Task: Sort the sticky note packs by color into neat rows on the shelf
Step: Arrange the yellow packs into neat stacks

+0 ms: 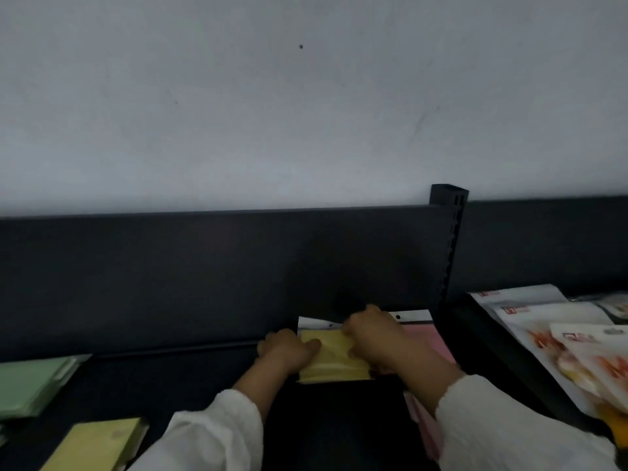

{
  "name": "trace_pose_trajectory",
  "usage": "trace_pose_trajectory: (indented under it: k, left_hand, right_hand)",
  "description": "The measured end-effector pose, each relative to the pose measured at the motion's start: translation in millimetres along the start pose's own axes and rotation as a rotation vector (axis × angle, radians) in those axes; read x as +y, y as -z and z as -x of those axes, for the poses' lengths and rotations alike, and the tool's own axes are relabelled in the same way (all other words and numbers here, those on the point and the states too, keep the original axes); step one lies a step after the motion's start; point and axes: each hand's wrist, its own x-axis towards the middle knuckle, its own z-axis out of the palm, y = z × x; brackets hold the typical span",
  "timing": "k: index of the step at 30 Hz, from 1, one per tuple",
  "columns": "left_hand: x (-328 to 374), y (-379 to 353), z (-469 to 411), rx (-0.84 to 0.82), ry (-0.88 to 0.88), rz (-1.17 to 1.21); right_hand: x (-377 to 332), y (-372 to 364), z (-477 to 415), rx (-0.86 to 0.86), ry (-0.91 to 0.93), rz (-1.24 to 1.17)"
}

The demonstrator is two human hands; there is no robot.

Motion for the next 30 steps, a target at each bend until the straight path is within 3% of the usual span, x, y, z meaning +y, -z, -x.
trace_pose_trajectory:
  k: [7, 12, 17, 20, 25, 27, 30]
  left_hand:
    - [7, -3, -1, -0.019, 0.013, 0.503]
    - [1, 4, 2, -0.125, 0.094, 0.817]
    - [-6, 6, 16, -0.168, 0.074, 0.930]
    - [-10, 14, 24, -0.102, -0.007, 0.925]
    - [-34, 40, 48, 0.002, -0.152, 0.756]
    - [-50, 50, 58, 0.006, -0.185, 0.706]
    - [-67, 56, 71, 0.039, -0.176, 0.742]
  right_hand:
    - [1, -12, 2, 0.160, -0.004, 0.018]
    - [2, -15, 10, 0.273, -0.022, -0.119]
    - [-5, -18, 20, 0.336, -0.045, -0.250]
    - [-13, -11, 27, 0.381, -0.040, -0.308]
    - [-35, 4, 41, 0.243, -0.168, -0.945]
    - [-52, -4, 46, 0.165, -0.108, -1.219]
    - [-81, -24, 50, 0.201, -0.021, -1.432]
